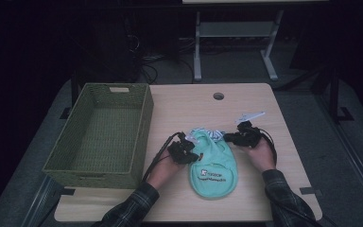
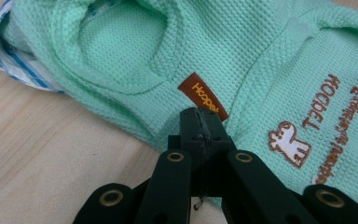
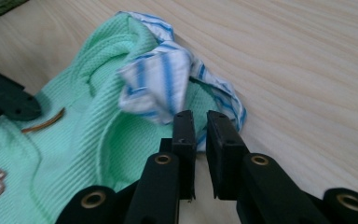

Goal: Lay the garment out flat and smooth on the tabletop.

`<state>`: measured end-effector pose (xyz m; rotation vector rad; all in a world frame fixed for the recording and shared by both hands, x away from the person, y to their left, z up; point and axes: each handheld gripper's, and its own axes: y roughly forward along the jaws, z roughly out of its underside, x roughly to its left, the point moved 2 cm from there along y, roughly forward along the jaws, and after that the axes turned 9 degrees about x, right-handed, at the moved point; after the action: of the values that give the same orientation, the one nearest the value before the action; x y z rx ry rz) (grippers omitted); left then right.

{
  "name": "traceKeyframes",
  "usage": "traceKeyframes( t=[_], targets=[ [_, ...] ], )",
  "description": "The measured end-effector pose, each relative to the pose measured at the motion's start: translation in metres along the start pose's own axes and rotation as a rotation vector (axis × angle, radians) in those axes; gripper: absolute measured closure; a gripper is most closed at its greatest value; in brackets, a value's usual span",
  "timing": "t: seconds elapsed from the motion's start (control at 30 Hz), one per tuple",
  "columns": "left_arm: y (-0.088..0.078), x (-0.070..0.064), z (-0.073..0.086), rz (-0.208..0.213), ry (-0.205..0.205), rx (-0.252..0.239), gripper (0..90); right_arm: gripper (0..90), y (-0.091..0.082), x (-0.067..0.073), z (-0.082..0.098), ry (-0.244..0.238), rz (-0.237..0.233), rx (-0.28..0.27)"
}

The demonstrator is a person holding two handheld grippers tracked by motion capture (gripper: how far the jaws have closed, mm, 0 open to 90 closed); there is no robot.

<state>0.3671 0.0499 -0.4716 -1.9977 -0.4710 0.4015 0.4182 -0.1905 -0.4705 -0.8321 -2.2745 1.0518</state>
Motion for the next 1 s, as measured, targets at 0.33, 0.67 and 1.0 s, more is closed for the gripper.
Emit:
traceKeyframes(
  t=[0.33, 0.67, 1.0],
  targets=[
    [0.0, -0.001, 0.0, -0.008, 0.013, 0.001, 89.6, 80.8, 0.02, 0.0, -0.006, 0.031, -0.035, 0.038],
    [-0.002, -0.004, -0.001, -0.014, 0.025, 0.03, 89.0, 89.2, 0.006, -0.002, -0.011, -0.033, 0.053, 0.02],
    [-0.003, -0.004, 0.0, -0.018, 0.029, 0.034, 89.6, 89.6, 0.009, -0.021, -0.006, -0.037, 0.149, 0.057]
  ],
)
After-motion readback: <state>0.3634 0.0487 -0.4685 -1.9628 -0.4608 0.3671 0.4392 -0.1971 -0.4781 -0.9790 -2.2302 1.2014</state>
